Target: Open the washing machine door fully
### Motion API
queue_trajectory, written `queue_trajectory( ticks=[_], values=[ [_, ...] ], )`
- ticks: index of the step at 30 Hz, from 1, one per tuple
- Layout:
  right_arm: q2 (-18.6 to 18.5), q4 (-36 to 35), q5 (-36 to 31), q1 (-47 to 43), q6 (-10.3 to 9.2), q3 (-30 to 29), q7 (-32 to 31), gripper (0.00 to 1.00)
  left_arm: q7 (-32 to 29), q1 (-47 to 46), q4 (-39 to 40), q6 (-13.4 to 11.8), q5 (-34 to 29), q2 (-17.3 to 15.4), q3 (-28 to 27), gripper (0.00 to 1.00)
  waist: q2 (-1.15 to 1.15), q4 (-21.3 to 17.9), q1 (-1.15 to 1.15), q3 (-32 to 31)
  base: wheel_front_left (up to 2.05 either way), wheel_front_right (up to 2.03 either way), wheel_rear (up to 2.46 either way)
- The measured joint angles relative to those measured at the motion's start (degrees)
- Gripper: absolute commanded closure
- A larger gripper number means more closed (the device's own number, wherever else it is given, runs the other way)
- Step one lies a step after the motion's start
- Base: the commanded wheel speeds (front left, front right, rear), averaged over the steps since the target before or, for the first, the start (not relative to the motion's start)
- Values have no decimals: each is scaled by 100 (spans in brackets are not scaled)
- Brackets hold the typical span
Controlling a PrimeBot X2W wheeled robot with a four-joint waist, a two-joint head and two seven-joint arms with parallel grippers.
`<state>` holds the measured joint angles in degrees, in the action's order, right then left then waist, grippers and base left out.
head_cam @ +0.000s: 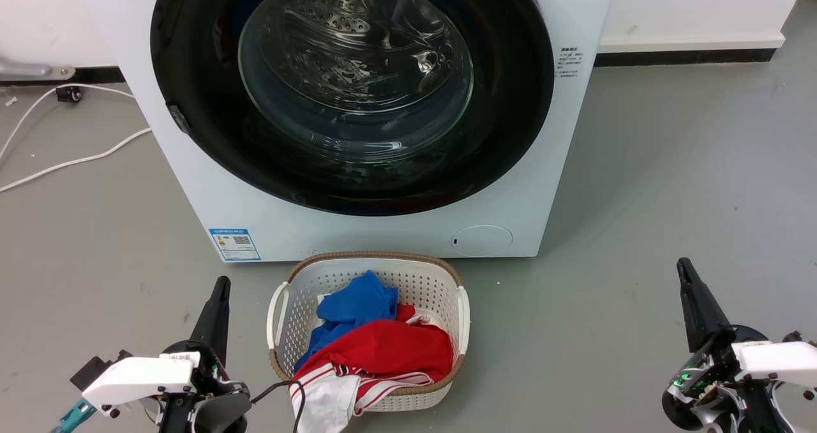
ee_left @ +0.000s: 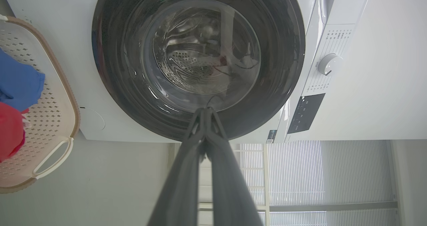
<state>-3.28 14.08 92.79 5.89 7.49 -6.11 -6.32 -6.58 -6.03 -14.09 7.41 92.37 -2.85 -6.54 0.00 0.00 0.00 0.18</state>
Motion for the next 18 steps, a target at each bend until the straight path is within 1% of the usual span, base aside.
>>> queue_trajectory(
  ticks=[6,7,13,18],
  values=[
    [2,29,0,-20,0,1,0,100,2,18,-30,-2,0,3,4,100,0,0,0,0,0,0,0],
    [7,74,0,-60,-1,4,0,0,3,57,-79,-8,0,10,7,0,0,0,0,0,0,0,0],
    [31,225,-37,-279,-11,-4,86,0,85,265,-196,-11,-5,34,60,0,0,1,0,1,0,0,0],
    [32,171,-419,-300,-11,-92,234,0,233,266,-123,-24,-311,34,42,0,0,3,0,3,0,0,0]
  ],
)
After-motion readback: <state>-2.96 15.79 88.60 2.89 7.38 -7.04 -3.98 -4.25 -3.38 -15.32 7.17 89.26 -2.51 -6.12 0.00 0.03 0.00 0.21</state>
